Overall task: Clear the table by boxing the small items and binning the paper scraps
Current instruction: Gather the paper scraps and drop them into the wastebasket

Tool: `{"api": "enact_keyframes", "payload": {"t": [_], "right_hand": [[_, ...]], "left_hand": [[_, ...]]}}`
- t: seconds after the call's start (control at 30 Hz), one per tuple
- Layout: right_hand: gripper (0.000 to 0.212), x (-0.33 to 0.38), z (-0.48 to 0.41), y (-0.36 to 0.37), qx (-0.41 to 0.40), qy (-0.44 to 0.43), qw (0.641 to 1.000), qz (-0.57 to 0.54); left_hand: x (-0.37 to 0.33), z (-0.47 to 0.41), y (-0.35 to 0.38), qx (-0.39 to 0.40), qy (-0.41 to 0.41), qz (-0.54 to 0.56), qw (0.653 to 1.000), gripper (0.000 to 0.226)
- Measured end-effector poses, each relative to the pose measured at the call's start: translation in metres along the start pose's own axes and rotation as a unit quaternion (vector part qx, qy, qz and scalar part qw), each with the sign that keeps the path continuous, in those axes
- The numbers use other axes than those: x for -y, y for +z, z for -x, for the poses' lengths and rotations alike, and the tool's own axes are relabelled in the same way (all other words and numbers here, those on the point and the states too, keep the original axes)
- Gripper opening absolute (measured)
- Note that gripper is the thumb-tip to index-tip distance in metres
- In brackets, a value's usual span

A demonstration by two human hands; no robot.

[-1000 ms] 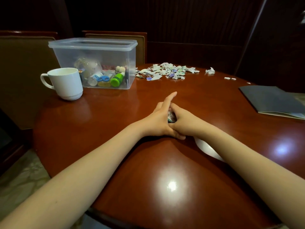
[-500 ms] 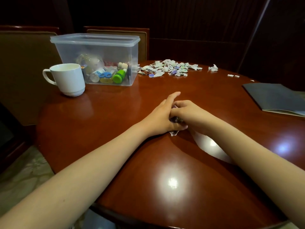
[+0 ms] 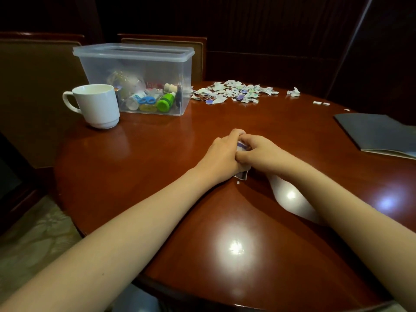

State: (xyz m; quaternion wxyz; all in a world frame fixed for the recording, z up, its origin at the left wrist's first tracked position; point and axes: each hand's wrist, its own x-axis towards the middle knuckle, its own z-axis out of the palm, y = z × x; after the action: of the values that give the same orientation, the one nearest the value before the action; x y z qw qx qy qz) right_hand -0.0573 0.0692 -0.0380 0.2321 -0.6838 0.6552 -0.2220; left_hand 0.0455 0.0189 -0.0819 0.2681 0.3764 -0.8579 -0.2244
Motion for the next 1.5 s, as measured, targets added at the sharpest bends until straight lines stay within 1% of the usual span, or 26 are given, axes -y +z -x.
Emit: {"api": "enact_keyframes", "payload": {"t": [0.07,0.13,0.2,0.23,0.3,0.37,0.43,0.57,0.7,0.77,0.87,0.93,0.97,1.03,1.1,1.2,1.27,1.3,1.33,1.43,1.5], "right_hand": [[0.027,-0.002,0.003,-0.007,0.067,0.024,0.996,-0.056],[0.038,-0.004,0.006,-0.015,0.122,0.030,0.989,-0.075],[0.049,-0.005,0.009,-0.021,0.153,0.025,0.985,-0.074],[0.050,-0.005,0.010,-0.023,0.157,0.025,0.985,-0.072],[0.049,-0.004,0.011,-0.023,0.152,0.030,0.986,-0.058],[0.050,-0.002,0.010,-0.018,0.140,0.031,0.990,-0.017],[0.054,-0.001,0.007,-0.010,0.114,0.024,0.993,0.003],[0.062,-0.003,0.002,-0.002,0.054,0.032,0.998,0.025],[0.060,0.001,0.003,0.004,0.002,0.025,0.998,0.052],[0.059,0.004,0.003,0.008,-0.016,0.019,0.999,0.046],[0.055,0.005,0.002,0.010,-0.020,0.035,0.999,-0.012],[0.040,0.004,0.003,0.009,-0.009,0.044,0.992,-0.119],[0.036,0.002,0.003,0.009,0.000,0.051,0.981,-0.185],[0.037,0.000,0.002,0.010,0.018,0.065,0.960,-0.270],[0.036,-0.001,0.002,0.011,0.028,0.086,0.946,-0.312],[0.034,0.003,0.001,0.013,0.052,0.122,0.905,-0.404],[0.032,0.005,0.000,0.015,0.056,0.130,0.888,-0.438],[0.030,0.006,-0.001,0.016,0.055,0.127,0.889,-0.436],[0.028,0.006,-0.002,0.018,0.050,0.120,0.899,-0.419],[0.016,0.007,-0.001,0.022,0.015,0.090,0.950,-0.297],[0.014,0.008,0.001,0.022,0.004,0.068,0.968,-0.242]], "left_hand": [[0.003,-0.002,0.001,-0.007,-0.019,-0.033,0.999,0.053],[0.004,-0.004,0.001,-0.013,-0.016,-0.053,0.998,0.045],[0.000,-0.002,-0.001,-0.018,0.000,-0.048,0.999,0.043],[-0.002,-0.001,-0.002,-0.020,0.007,-0.045,0.999,0.042],[-0.004,0.000,-0.003,-0.025,0.007,-0.042,0.999,0.038],[-0.004,0.001,-0.006,-0.033,-0.012,-0.024,0.999,0.031],[-0.003,0.001,-0.008,-0.041,-0.028,-0.007,0.999,0.027],[-0.005,0.003,-0.008,-0.051,-0.031,0.002,0.998,0.024],[-0.008,0.004,-0.010,-0.060,-0.033,0.025,0.997,0.017],[-0.008,0.005,-0.011,-0.069,-0.041,0.047,0.996,0.012],[-0.008,0.004,-0.011,-0.079,-0.050,0.068,0.993,0.013],[-0.009,0.003,-0.011,-0.096,-0.056,0.077,0.991,0.008],[-0.009,0.002,-0.011,-0.105,-0.059,0.083,0.989,0.006],[-0.009,0.002,-0.011,-0.120,-0.058,0.087,0.987,0.006],[-0.009,0.002,-0.010,-0.134,-0.053,0.080,0.986,0.006],[-0.007,0.000,-0.010,-0.165,-0.059,0.084,0.981,0.011],[-0.006,-0.001,-0.009,-0.176,-0.064,0.087,0.978,0.016],[-0.006,-0.001,-0.009,-0.179,-0.065,0.085,0.978,0.018],[-0.006,-0.001,-0.009,-0.182,-0.065,0.083,0.978,0.020],[-0.005,-0.001,-0.010,-0.201,-0.071,0.086,0.973,0.026],[-0.005,-0.002,-0.011,-0.214,-0.081,0.089,0.969,0.034]]}}
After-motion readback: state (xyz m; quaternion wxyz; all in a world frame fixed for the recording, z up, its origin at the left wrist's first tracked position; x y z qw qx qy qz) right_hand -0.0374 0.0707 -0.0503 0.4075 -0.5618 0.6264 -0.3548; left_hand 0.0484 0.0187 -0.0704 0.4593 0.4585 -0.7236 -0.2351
